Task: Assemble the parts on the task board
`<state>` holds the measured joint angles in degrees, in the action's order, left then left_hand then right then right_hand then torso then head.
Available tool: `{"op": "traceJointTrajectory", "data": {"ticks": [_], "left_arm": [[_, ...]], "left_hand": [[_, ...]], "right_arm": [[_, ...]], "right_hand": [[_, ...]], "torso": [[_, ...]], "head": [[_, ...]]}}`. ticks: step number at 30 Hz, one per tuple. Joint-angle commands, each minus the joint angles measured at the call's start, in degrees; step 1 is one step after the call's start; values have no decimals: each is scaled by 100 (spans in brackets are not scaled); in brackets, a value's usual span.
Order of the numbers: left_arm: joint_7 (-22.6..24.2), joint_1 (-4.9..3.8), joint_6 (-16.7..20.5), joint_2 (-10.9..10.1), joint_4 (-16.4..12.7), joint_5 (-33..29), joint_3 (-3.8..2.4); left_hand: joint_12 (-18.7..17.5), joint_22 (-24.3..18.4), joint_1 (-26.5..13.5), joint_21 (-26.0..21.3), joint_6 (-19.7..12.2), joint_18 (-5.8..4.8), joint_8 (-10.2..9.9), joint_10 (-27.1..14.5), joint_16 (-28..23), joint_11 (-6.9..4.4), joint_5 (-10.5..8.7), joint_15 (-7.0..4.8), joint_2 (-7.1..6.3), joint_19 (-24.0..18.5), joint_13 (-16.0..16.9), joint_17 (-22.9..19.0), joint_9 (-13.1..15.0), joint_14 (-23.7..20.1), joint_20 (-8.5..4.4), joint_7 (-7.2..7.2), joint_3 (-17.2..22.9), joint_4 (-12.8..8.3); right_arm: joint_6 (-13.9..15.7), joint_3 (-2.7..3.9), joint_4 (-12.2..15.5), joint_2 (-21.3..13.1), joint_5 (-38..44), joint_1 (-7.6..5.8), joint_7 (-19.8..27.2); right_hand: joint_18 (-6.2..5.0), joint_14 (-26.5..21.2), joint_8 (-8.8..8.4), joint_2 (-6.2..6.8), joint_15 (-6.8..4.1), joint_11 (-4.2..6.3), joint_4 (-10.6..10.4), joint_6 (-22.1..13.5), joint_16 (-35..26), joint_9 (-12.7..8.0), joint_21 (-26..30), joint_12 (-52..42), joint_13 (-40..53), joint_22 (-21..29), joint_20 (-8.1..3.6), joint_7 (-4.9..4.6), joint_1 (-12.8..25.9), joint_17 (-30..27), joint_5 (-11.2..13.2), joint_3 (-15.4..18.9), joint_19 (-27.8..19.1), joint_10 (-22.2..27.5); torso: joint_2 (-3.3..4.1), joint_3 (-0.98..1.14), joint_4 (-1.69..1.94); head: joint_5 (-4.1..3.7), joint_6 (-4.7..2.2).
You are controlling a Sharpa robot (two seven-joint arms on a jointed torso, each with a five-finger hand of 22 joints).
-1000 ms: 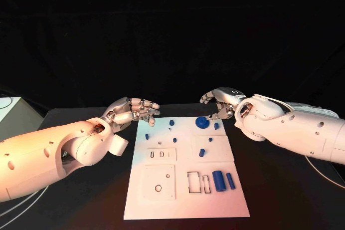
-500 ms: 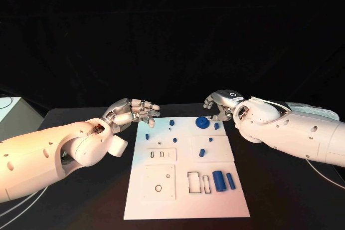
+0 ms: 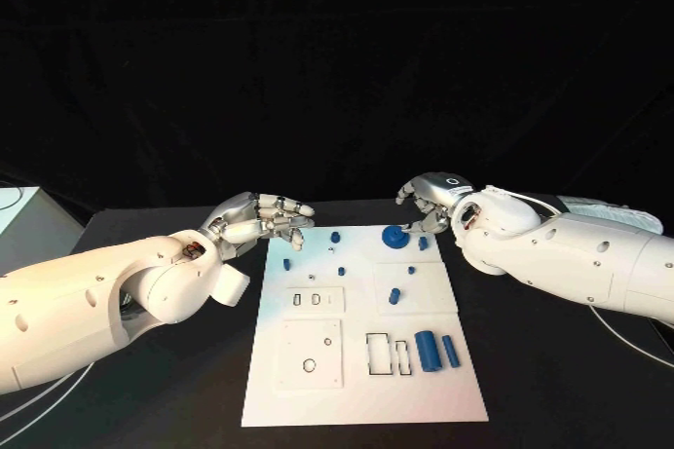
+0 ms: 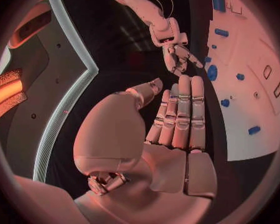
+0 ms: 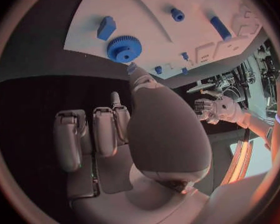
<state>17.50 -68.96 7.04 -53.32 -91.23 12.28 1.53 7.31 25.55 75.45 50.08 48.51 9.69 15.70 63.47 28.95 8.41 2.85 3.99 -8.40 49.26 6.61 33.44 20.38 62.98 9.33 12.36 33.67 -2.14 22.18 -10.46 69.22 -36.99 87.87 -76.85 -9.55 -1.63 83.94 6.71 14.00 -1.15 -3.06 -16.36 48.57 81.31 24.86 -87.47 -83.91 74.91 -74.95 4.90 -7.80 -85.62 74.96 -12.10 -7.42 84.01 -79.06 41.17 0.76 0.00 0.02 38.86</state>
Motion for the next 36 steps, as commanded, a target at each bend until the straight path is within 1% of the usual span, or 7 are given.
{"op": "traceJointTrajectory", "data": {"ticks": [1, 3, 7, 10, 15, 23, 36], "left_arm": [[-10, -3, -177, 12, 0, 65, 1], [-24, -3, -200, 15, 2, 83, 1], [-38, -3, -226, 18, 3, 107, 2], [-41, -3, -236, 13, -11, 121, 3], [-41, -3, -238, -5, -40, 134, 3], [-45, -3, -229, -28, -69, 149, 2], [-65, -4, -208, -47, -79, 167, 2]], "left_hand": [[-22, -8, 34, 7, -55, 84, -36, -49, -20, -3, -7, 0, -4, 29, -5, 2, 4, 36, -3, 23, -14, -6], [-24, -9, 34, 7, -59, 84, -39, -54, -22, -2, -7, 0, -4, 30, -6, 2, 4, 37, -3, 24, -14, -6], [-26, -9, 34, 8, -61, 84, -40, -57, -23, -2, -7, 0, -2, 32, -7, 2, 4, 40, -3, 25, -14, -6], [-28, -9, 35, 9, -65, 85, -42, -62, -24, -1, -7, 0, -1, 34, -9, 3, 3, 44, -3, 26, -13, -6], [-28, -9, 35, 9, -65, 85, -42, -62, -24, -1, -7, 0, -1, 34, -9, 3, 3, 44, -3, 26, -13, -6], [-33, -9, 36, 11, -71, 84, -46, -71, -26, 1, -7, 0, -2, 38, -12, 4, 3, 48, -3, 27, -13, -7], [-33, -9, 36, 11, -71, 84, -46, -71, -26, 1, -7, 0, -2, 38, -12, 4, 3, 48, -3, 27, -13, -7]], "right_arm": [[-347, 1, -25, 14, -497, 2, -111], [-402, 1, -31, 19, -668, 2, -132], [-494, 1, -71, 43, -899, 2, -164], [-574, 1, -145, 92, -1103, 2, -176], [-631, 1, -177, 135, -1193, 17, -177], [-611, 1, -176, 181, -1184, 36, -198], [-630, 1, -214, 213, -1180, 65, -210]], "right_hand": [[112, 384, 54, -94, 4, -22, 4, 86, 53, 1, -105, -118, 531, -1331, -4, -7, 25, 672, 32, -17, 497, -169], [146, 418, 95, -124, 20, -38, 3, 124, 149, 3, -206, -273, 810, -1450, 10, -24, 70, 764, 31, -41, 566, -439], [163, 436, 140, -140, 34, -52, 4, 169, 209, 8, -253, -345, 944, -1505, 23, -39, 107, 820, 18, -64, 599, -567], [163, 442, 158, -149, 36, -54, 3, 188, 233, 11, -253, -350, 951, -1505, 27, -40, 120, 843, 12, -73, 599, -573], [163, 443, 165, -158, 37, -55, 6, 193, 238, 11, -253, -350, 952, -1505, 28, -40, 120, 849, 3, -83, 599, -573], [163, 440, 189, -184, 39, -59, 1, 219, 233, 14, -253, -343, 935, -1505, 32, -43, 139, 842, -2, -106, 599, -555], [163, 438, 238, -263, 39, -59, 14, 269, 238, 16, -253, -347, 946, -1505, 37, -42, 145, 846, -16, -192, 599, -562]], "torso": [[36, 6, 14], [48, 7, 19], [62, 5, 26], [70, 1, 28], [75, 10, 25], [96, -2, 30], [93, 6, 23]], "head": [[-3, 3], [-10, 1], [-20, -1], [-20, 3], [-13, 29], [-6, 29], [42, 77]]}}
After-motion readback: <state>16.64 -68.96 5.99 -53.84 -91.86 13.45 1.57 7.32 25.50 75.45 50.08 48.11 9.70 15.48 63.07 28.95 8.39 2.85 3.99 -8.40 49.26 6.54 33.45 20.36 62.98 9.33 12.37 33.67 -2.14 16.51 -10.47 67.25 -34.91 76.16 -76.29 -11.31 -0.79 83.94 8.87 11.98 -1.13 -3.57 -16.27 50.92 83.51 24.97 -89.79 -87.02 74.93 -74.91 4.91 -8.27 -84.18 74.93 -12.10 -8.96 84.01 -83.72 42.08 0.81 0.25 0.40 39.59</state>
